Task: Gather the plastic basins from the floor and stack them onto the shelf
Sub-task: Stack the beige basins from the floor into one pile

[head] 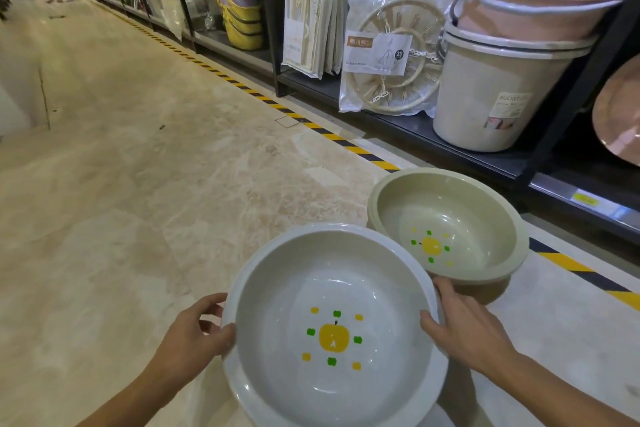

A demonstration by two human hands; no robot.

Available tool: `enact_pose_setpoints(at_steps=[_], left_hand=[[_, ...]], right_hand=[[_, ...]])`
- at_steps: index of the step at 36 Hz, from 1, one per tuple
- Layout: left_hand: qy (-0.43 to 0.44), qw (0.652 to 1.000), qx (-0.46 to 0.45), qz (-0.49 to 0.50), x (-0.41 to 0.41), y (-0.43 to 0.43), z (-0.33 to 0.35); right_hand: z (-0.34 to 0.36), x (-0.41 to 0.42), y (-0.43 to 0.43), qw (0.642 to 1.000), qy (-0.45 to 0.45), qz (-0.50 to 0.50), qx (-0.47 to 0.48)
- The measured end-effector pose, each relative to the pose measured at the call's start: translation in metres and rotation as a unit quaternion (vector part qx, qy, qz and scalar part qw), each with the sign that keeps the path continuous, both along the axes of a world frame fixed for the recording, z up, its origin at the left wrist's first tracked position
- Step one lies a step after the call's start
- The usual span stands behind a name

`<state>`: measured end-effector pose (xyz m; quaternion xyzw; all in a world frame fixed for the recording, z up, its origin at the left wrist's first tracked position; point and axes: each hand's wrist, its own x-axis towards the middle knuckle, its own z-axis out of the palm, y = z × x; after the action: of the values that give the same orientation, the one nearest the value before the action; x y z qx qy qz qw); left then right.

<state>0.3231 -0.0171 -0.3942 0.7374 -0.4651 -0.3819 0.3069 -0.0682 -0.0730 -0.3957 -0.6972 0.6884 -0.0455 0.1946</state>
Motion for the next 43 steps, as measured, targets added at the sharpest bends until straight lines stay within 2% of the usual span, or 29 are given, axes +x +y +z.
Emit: enact_pose_setpoints(at_steps=[19,22,25,28,30,34,38,40,43], left_hand=[[-0.043,0.999,0.015,-0.016,-0.006,-0.004,0.000],[-0.088,0.995,0.016,-0.041,-0.001,-0.006,-0.005],[-0.191,0.978,0.004,-0.081,0.006,-0.012,-0.004],[-0.314,0.936,-0.027,-0.159,0.012,-0.027,0.010],[-0.354,0.912,-0.051,-0.201,0.012,-0.043,0.028],[-0.398,0.875,-0.083,-0.262,0.005,-0.081,0.062],[-0.426,0.852,-0.093,-0.290,-0.003,-0.112,0.094],[-0.423,0.850,-0.093,-0.300,-0.002,-0.117,0.111],[-0.385,0.866,-0.104,-0.300,0.006,-0.114,0.132]], right_hand=[[-0.018,-0.001,-0.003,1.000,0.026,0.008,-0.004],[-0.015,-0.001,-0.003,0.999,0.051,0.014,-0.009],[-0.005,-0.001,-0.009,0.994,0.096,0.018,-0.050],[0.012,0.001,-0.024,0.981,0.158,0.045,-0.108],[0.026,0.008,-0.038,0.973,0.180,0.070,-0.127],[0.057,0.033,-0.067,0.964,0.211,0.110,-0.119],[0.094,0.067,-0.088,0.958,0.218,0.149,-0.108],[0.114,0.088,-0.094,0.955,0.224,0.170,-0.098],[0.141,0.106,-0.094,0.957,0.213,0.183,-0.079]])
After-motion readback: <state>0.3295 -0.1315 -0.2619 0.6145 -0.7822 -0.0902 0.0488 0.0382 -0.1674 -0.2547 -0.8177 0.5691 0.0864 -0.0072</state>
